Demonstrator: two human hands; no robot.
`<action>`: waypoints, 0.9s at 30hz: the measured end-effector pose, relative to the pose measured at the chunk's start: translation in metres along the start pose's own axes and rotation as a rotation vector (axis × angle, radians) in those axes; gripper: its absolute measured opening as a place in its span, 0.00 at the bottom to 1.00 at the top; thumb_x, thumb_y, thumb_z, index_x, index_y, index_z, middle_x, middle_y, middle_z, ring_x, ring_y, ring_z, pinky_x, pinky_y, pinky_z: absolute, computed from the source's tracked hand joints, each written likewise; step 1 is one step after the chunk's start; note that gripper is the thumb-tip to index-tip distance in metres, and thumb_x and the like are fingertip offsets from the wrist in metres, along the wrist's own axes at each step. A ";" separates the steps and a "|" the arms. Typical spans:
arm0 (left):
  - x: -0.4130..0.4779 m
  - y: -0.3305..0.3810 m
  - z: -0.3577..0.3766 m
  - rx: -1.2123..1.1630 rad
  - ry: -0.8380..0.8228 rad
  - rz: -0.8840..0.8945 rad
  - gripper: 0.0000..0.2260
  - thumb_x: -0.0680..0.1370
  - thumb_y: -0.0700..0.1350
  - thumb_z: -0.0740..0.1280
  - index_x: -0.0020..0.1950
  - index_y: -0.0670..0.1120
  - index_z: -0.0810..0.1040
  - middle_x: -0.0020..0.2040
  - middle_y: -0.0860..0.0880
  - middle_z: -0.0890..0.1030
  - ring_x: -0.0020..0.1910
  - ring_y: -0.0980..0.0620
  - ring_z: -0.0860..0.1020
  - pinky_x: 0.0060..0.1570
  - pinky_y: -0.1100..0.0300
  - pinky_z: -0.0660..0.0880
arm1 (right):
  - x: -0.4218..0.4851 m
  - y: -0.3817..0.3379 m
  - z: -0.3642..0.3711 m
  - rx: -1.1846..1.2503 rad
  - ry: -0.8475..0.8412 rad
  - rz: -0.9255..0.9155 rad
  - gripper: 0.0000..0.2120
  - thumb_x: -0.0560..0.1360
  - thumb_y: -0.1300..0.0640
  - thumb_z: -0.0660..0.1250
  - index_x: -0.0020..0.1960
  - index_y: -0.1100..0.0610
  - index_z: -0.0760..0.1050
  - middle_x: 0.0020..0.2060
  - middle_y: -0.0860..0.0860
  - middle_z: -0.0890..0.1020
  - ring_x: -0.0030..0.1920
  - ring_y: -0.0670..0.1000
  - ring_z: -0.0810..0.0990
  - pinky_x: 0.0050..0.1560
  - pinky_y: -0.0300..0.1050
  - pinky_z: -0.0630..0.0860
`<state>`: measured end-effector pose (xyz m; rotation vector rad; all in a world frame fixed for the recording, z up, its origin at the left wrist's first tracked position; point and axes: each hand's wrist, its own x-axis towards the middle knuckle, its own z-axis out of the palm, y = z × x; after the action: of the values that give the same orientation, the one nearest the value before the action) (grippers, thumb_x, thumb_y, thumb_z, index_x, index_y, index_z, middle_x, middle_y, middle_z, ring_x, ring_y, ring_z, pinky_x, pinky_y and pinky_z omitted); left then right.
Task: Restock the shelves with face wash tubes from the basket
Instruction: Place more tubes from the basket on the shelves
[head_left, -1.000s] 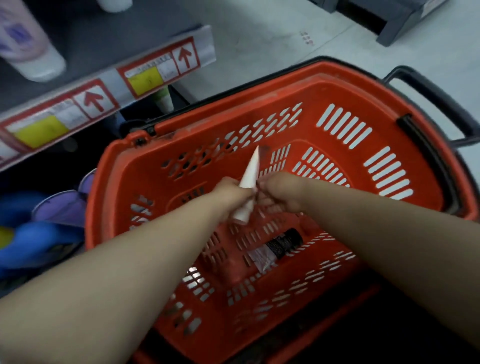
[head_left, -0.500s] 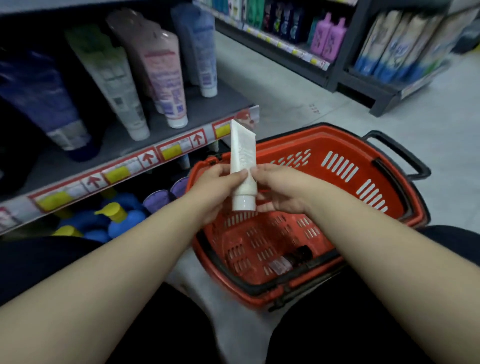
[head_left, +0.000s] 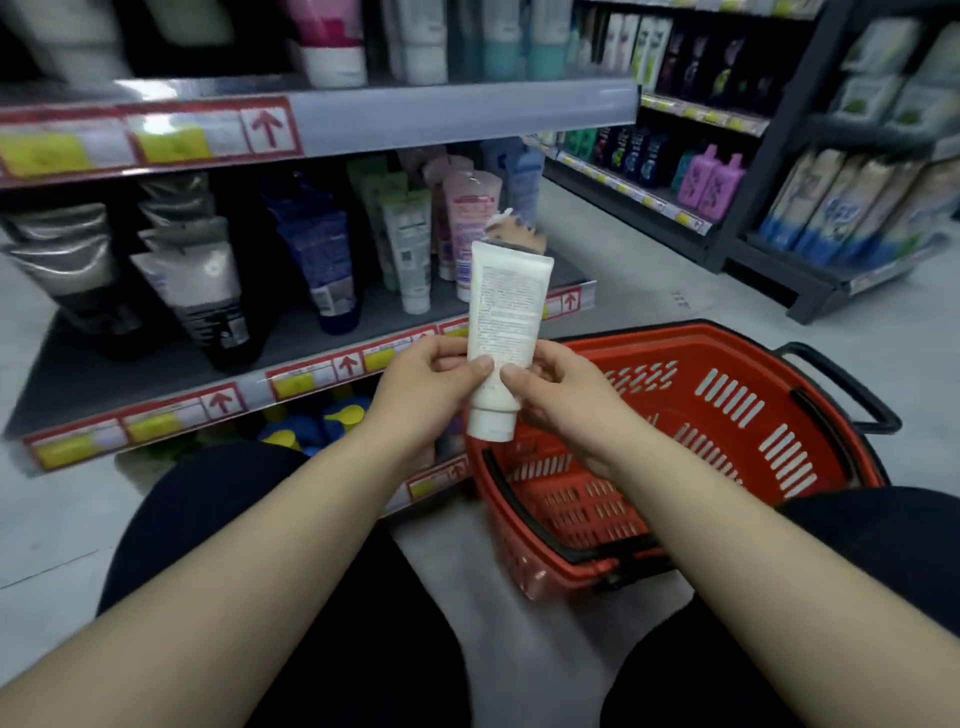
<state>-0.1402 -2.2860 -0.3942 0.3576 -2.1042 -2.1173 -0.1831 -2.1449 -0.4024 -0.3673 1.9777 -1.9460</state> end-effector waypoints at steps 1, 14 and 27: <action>-0.005 0.003 -0.004 0.008 0.011 0.017 0.07 0.76 0.40 0.68 0.54 0.44 0.77 0.43 0.49 0.82 0.34 0.58 0.80 0.28 0.66 0.75 | -0.003 -0.003 0.005 0.009 0.000 -0.011 0.15 0.76 0.63 0.66 0.62 0.58 0.74 0.53 0.53 0.83 0.53 0.49 0.81 0.55 0.44 0.77; -0.057 0.075 -0.053 -0.082 0.171 0.242 0.04 0.77 0.40 0.66 0.51 0.47 0.77 0.44 0.51 0.81 0.42 0.56 0.80 0.43 0.60 0.79 | -0.022 -0.090 0.062 0.002 -0.118 -0.158 0.17 0.74 0.62 0.68 0.62 0.56 0.71 0.46 0.49 0.82 0.47 0.48 0.82 0.52 0.49 0.80; -0.068 0.167 -0.158 0.128 0.388 0.512 0.13 0.78 0.39 0.64 0.61 0.49 0.78 0.52 0.56 0.82 0.50 0.62 0.80 0.48 0.69 0.77 | 0.007 -0.198 0.175 -0.145 -0.196 -0.402 0.17 0.74 0.62 0.69 0.61 0.57 0.69 0.47 0.48 0.80 0.46 0.45 0.80 0.48 0.39 0.80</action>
<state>-0.0450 -2.4237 -0.2226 0.1926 -1.8564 -1.4956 -0.1278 -2.3123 -0.2052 -1.0210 2.0371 -1.8985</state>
